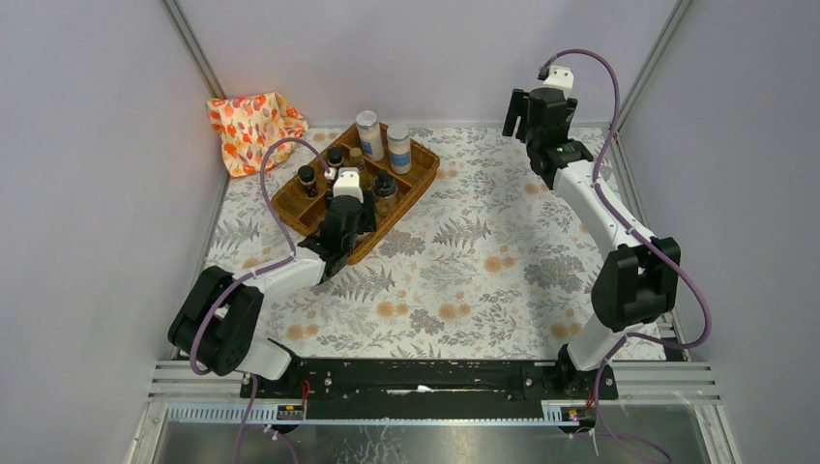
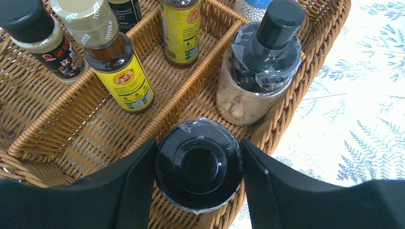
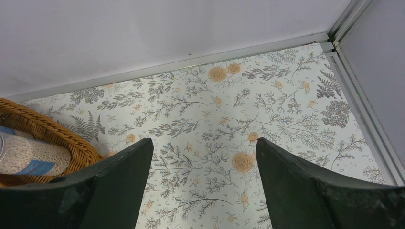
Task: Organize the condiment bottles
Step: Place the bottle in the storage box, then reset both arms
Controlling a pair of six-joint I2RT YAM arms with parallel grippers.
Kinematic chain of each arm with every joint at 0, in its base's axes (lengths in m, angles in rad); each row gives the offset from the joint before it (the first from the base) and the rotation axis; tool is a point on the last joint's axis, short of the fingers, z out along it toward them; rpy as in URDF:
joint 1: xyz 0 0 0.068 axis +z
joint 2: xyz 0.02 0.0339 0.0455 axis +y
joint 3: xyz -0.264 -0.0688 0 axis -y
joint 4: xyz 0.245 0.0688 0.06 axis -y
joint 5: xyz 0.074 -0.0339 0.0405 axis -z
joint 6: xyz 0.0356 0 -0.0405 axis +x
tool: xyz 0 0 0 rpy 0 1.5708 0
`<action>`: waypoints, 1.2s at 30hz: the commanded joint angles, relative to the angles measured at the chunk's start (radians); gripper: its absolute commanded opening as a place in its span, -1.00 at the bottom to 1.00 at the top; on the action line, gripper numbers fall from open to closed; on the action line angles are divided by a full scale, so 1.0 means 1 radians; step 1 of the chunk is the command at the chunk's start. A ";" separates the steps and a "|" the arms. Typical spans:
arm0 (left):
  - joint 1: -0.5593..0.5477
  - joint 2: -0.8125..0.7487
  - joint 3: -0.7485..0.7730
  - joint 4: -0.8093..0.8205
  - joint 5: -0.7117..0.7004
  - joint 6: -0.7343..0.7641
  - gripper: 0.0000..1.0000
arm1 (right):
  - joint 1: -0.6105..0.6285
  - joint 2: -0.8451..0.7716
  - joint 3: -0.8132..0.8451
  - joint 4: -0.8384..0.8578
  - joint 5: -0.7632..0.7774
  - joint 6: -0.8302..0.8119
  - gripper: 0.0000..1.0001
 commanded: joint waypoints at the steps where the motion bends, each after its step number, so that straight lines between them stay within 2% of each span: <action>1: 0.007 -0.018 -0.012 0.123 -0.047 0.015 0.17 | 0.010 -0.010 0.011 0.033 0.006 -0.010 0.73; 4: 0.006 -0.022 -0.014 0.121 -0.053 0.022 0.57 | 0.010 -0.010 0.011 0.032 0.002 -0.010 0.73; 7: 0.006 -0.022 -0.008 0.112 -0.055 0.028 0.86 | 0.010 -0.010 0.009 0.031 -0.003 -0.010 0.77; 9: 0.006 -0.025 -0.002 0.103 -0.054 0.029 0.97 | 0.010 -0.010 0.009 0.030 -0.005 -0.010 0.78; 17: 0.006 -0.062 0.058 0.030 -0.051 0.048 0.98 | 0.010 -0.011 0.019 0.019 -0.036 -0.018 0.85; 23: 0.007 -0.180 0.219 -0.146 -0.054 0.078 0.98 | 0.009 -0.016 0.043 -0.001 -0.163 -0.054 0.91; 25: 0.006 -0.196 0.290 -0.228 -0.043 0.114 0.98 | 0.010 -0.028 0.036 -0.001 -0.180 -0.050 0.98; 29: 0.019 -0.218 0.397 -0.364 -0.038 0.196 0.98 | 0.010 -0.066 -0.001 0.008 -0.199 -0.053 0.99; 36: 0.218 -0.244 0.447 -0.463 0.187 0.206 0.98 | 0.009 -0.134 -0.089 0.041 -0.167 -0.078 0.99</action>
